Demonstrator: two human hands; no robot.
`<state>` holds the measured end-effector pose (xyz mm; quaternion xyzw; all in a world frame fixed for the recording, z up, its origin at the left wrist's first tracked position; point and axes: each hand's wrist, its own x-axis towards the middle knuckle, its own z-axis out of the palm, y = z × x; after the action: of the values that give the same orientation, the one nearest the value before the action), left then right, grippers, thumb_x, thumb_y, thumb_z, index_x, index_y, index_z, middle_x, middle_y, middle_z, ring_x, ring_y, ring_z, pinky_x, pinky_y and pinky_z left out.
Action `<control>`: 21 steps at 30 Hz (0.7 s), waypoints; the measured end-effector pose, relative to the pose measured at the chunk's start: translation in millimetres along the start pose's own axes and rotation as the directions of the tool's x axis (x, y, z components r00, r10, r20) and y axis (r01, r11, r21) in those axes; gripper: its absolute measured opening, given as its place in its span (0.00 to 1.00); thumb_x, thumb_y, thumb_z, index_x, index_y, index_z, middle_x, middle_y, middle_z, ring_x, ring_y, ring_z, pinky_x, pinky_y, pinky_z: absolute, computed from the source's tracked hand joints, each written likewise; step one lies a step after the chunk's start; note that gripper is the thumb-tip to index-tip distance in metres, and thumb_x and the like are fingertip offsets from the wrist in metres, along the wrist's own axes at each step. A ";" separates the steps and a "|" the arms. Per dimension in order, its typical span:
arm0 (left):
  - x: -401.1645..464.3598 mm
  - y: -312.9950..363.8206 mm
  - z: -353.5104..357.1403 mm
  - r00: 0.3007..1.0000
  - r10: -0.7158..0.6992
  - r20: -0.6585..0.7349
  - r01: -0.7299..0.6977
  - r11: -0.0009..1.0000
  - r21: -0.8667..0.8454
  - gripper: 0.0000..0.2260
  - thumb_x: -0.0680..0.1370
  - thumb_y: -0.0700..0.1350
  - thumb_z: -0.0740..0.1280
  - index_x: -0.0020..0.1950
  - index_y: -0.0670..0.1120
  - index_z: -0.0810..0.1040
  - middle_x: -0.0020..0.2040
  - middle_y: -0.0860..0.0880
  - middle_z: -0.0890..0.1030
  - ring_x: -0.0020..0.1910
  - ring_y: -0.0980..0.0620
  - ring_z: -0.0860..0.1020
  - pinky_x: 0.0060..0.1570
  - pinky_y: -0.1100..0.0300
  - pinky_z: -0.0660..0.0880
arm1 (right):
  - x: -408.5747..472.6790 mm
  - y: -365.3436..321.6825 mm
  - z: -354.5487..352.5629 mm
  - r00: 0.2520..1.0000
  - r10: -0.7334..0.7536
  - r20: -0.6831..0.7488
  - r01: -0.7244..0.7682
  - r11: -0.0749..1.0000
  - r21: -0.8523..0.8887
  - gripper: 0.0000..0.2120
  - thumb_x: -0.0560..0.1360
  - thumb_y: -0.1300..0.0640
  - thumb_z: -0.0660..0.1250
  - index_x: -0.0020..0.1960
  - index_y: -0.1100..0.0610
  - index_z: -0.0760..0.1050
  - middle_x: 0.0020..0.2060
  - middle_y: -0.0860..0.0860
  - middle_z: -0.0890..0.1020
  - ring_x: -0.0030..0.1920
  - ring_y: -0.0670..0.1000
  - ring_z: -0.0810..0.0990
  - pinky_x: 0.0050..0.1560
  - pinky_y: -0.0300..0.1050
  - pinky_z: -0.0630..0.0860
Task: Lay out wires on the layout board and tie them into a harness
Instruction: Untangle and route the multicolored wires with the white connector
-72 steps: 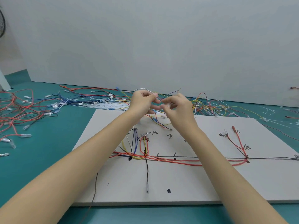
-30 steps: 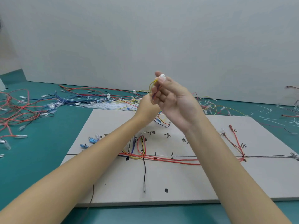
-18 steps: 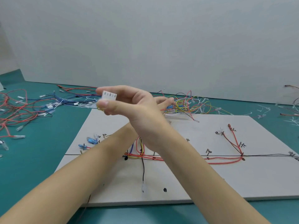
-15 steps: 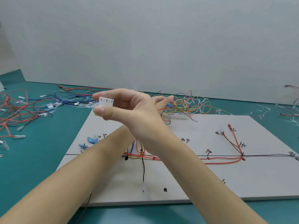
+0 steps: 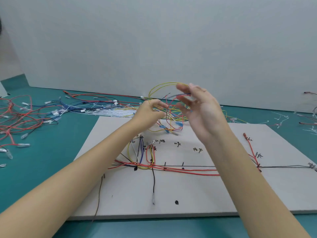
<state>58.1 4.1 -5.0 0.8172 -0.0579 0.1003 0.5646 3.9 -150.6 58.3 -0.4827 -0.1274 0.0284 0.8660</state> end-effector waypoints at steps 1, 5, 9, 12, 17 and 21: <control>-5.6 5.9 -1.6 1.000 0.000 0.005 0.000 1.000 0.006 0.14 0.73 0.32 0.68 0.55 0.44 0.81 0.55 0.43 0.82 0.41 0.52 0.76 0.42 0.62 0.73 | 2.6 -2.0 -5.3 1.000 0.014 -0.009 -0.014 1.000 0.004 0.03 0.80 0.60 0.61 0.53 0.57 0.69 0.44 0.51 0.84 0.40 0.50 0.78 0.44 0.43 0.75; -26.8 30.8 -6.2 0.981 0.013 0.192 -0.003 0.999 -0.049 0.23 0.59 0.30 0.65 0.50 0.49 0.80 0.57 0.44 0.82 0.53 0.52 0.79 0.47 0.59 0.73 | 4.8 -2.6 -10.9 0.998 0.061 0.019 -0.063 0.991 0.118 0.04 0.80 0.61 0.61 0.47 0.56 0.71 0.43 0.51 0.85 0.37 0.51 0.80 0.44 0.44 0.80; -32.7 26.3 -8.7 0.914 -0.048 0.402 0.039 0.999 0.030 0.20 0.64 0.42 0.78 0.55 0.49 0.82 0.57 0.52 0.83 0.59 0.60 0.78 0.57 0.59 0.72 | 5.2 2.0 -6.0 0.998 0.043 0.054 -0.050 0.990 0.134 0.03 0.81 0.61 0.61 0.54 0.59 0.70 0.44 0.53 0.85 0.40 0.54 0.79 0.45 0.46 0.81; -31.1 17.9 -4.4 0.973 -0.026 0.228 -0.004 0.991 0.131 0.11 0.81 0.52 0.63 0.56 0.50 0.83 0.54 0.53 0.83 0.57 0.59 0.77 0.59 0.59 0.71 | 6.1 1.8 -4.6 0.990 0.069 0.120 -0.071 0.997 0.017 0.08 0.82 0.56 0.59 0.55 0.60 0.71 0.46 0.54 0.85 0.42 0.54 0.81 0.46 0.47 0.82; -29.4 16.8 -10.7 0.984 -0.162 -0.069 0.159 0.986 -0.051 0.20 0.85 0.50 0.52 0.52 0.41 0.80 0.49 0.42 0.81 0.35 0.52 0.79 0.39 0.59 0.77 | 12.3 3.2 -22.8 0.988 0.150 -0.044 -0.154 0.898 -0.412 0.11 0.81 0.53 0.59 0.50 0.58 0.76 0.42 0.55 0.85 0.36 0.52 0.81 0.41 0.46 0.80; -36.9 16.8 -15.4 0.961 -0.261 0.091 0.276 0.920 -0.279 0.24 0.84 0.54 0.52 0.52 0.37 0.80 0.45 0.40 0.83 0.43 0.46 0.83 0.40 0.57 0.81 | 21.9 17.6 -45.3 0.971 0.137 -0.198 -0.238 0.667 -0.706 0.08 0.78 0.60 0.61 0.48 0.60 0.79 0.40 0.55 0.82 0.34 0.50 0.76 0.34 0.40 0.75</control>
<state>17.1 11.9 7.1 0.7283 0.0260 -0.0087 0.6847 37.6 -175.0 24.9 -0.7965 -0.0223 0.0337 0.6033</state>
